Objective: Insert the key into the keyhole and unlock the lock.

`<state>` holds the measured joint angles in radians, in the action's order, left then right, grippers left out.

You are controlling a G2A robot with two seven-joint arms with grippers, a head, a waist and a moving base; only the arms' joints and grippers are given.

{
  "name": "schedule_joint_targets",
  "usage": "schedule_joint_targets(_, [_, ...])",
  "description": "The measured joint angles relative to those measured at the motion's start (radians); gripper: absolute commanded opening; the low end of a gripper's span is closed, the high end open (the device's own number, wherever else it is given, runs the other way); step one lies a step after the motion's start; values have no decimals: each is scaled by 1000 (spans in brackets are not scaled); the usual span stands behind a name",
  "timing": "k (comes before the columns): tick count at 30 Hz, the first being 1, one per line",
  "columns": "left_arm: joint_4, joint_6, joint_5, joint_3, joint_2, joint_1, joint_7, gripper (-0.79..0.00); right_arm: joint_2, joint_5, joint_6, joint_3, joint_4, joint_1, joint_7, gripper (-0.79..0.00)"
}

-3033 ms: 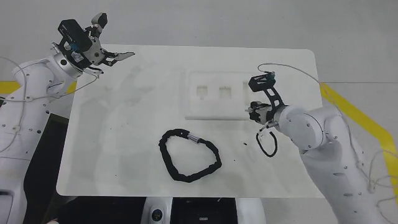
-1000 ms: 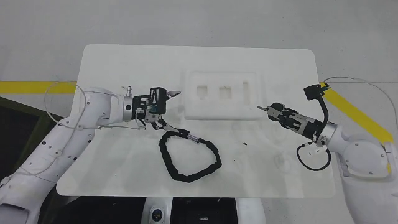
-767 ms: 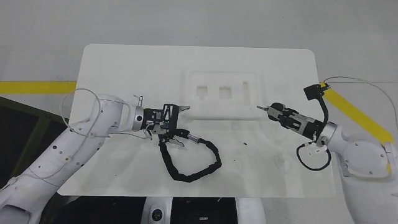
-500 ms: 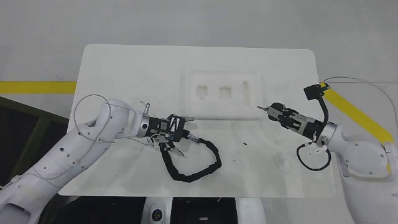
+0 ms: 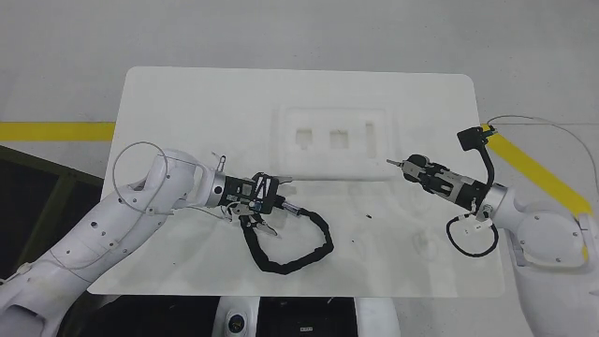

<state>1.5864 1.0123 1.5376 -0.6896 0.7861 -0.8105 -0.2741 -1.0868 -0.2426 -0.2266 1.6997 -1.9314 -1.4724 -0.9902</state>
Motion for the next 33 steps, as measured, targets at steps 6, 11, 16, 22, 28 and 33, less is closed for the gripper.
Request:
schedule_joint_targets(6, [0,0,0,0,0,0,0,0,0,0,0,0,0,0,0,-785])
schedule_joint_targets(11, [-1,-8,-5,-1,1,-6,6,0,0,0,0,0,0,0,0,-785])
schedule_joint_targets(16, [-7,0,-24,22,9,2,50,0,0,0,0,0,0,0,0,-785])
schedule_joint_targets(22, [-11,0,-30,84,16,46,123,0,0,0,0,0,0,0,0,-785])
schedule_joint_targets(28, [-4,0,-34,156,22,95,163,0,0,0,0,0,0,0,0,-785])
schedule_joint_targets(33, [-4,0,-22,220,29,142,139,0,0,0,0,0,0,0,0,-785])
